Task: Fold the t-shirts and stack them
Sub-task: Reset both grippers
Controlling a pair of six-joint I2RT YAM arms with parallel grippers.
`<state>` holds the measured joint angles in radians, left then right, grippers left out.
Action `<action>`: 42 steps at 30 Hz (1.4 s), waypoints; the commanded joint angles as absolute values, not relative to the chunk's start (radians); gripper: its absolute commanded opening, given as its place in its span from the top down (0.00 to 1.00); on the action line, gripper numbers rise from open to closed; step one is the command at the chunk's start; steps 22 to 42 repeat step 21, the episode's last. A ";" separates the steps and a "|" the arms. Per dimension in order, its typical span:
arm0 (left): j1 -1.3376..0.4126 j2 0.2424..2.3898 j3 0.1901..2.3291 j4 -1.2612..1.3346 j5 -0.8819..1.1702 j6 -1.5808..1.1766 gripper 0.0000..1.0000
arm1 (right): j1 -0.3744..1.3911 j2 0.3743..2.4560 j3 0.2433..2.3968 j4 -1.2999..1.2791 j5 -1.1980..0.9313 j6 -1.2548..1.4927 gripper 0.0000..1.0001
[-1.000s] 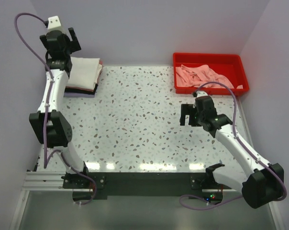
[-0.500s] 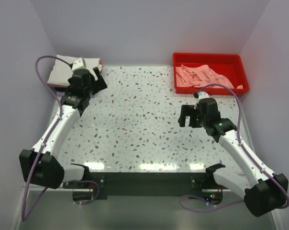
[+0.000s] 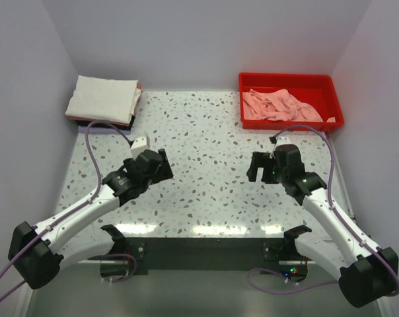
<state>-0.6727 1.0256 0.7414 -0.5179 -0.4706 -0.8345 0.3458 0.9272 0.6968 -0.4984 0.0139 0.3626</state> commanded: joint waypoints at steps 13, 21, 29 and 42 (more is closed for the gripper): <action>-0.744 0.888 0.673 -0.629 -0.652 -0.974 0.00 | 0.344 0.692 0.512 -0.400 0.181 0.492 0.01; -0.744 0.876 0.684 -0.644 -0.664 -0.976 0.00 | 0.344 0.704 0.526 -0.411 0.195 0.505 0.01; -0.744 0.876 0.684 -0.644 -0.664 -0.976 0.00 | 0.344 0.704 0.526 -0.411 0.195 0.505 0.01; -0.744 0.876 0.684 -0.644 -0.664 -0.976 0.00 | 0.344 0.704 0.526 -0.411 0.195 0.505 0.01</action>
